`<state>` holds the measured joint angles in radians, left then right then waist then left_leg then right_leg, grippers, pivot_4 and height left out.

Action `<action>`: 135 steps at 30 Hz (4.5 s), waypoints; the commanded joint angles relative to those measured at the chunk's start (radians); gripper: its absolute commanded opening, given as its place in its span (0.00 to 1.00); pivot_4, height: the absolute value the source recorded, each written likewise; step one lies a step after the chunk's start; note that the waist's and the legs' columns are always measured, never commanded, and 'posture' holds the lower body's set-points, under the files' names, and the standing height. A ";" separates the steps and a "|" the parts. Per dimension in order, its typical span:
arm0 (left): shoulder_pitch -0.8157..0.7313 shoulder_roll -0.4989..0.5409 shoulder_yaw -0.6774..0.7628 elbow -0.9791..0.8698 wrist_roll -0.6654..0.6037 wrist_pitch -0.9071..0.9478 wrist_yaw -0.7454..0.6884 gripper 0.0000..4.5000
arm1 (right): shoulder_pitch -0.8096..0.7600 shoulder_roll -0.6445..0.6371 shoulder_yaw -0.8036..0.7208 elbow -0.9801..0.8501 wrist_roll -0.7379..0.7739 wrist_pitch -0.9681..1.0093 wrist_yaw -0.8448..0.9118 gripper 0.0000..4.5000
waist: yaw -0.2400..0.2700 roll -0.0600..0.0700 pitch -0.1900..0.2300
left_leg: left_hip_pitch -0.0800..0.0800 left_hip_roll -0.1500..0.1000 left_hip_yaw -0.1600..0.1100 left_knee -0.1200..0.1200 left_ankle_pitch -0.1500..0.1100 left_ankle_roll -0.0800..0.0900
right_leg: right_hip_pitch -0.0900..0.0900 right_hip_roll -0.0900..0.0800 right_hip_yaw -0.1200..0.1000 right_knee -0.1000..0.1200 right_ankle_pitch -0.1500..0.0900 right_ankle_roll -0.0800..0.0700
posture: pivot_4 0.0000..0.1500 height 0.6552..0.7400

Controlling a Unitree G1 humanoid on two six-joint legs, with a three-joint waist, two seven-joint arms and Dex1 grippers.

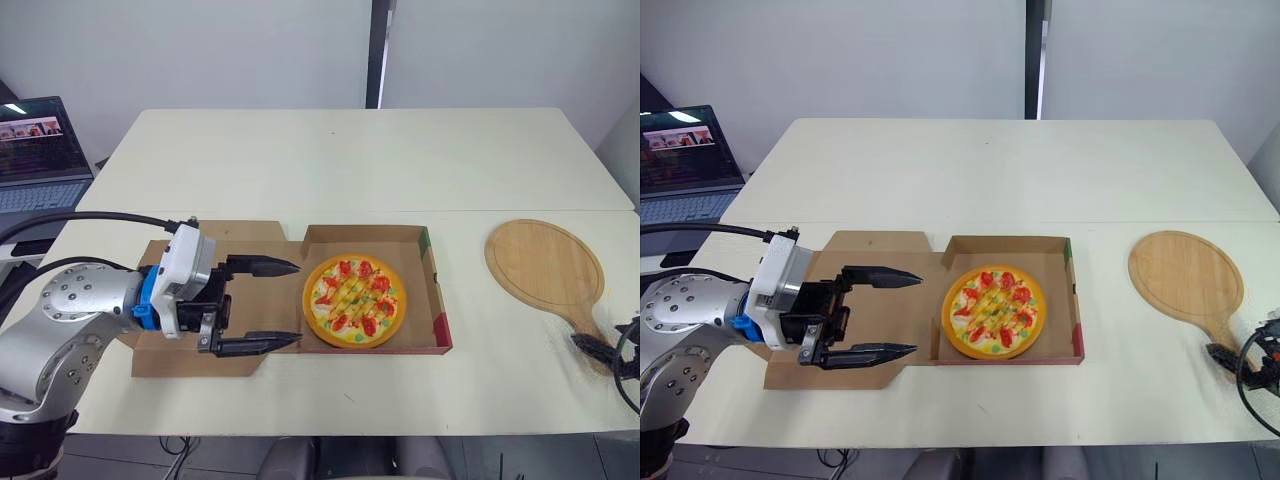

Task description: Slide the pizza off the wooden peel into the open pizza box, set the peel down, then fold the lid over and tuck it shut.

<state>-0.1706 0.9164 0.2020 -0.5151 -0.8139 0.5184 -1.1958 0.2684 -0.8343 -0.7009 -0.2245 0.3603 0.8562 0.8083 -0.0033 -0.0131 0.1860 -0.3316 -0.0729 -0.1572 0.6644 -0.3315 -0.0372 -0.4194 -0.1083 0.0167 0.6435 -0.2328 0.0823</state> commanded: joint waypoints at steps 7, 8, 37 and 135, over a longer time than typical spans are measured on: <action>0.004 0.012 0.040 0.014 0.002 -0.001 0.018 1.00 | -0.033 -0.050 -0.111 -0.170 0.154 0.054 0.046 1.00 | 0.000 0.000 0.000 | 0.000 0.001 0.000 0.000 0.000 0.000 | 0.000 0.000 0.000 0.000 0.000 0.000 | 1.00 1.00; 0.004 0.015 0.038 0.014 0.004 -0.003 0.014 1.00 | -0.055 -0.059 -0.097 -0.187 0.168 0.058 0.042 1.00 | -0.001 0.000 0.000 | 0.000 0.001 0.000 0.000 0.000 0.000 | 0.000 0.000 0.000 0.000 0.000 0.000 | 1.00 1.00; 0.118 0.077 0.120 -0.005 0.036 -0.018 -0.026 1.00 | -0.825 -0.088 1.017 -0.386 -0.050 -0.139 0.059 0.01 | -0.003 -0.002 0.001 | -0.002 0.003 -0.002 -0.001 0.002 -0.004 | -0.002 0.002 -0.003 -0.002 0.000 0.000 | 1.00 1.00; 0.414 -0.209 0.508 0.130 -0.026 0.036 0.379 1.00 | -0.324 0.021 0.199 0.087 -0.039 -0.552 0.077 0.53 | -0.029 -0.002 0.001 | 0.003 0.013 0.006 -0.002 -0.002 -0.002 | -0.001 0.008 0.001 -0.001 0.002 -0.004 | 1.00 1.00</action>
<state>0.2170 0.7196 0.6258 -0.3765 -0.7946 0.5348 -0.8474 -0.0270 -0.7868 -0.5217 -0.1020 0.2846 0.2879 0.8566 -0.0319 -0.0148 0.1867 -0.3288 -0.0600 -0.1513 0.6626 -0.3333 -0.0390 -0.4206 -0.0987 0.0173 0.6417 -0.2307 0.0783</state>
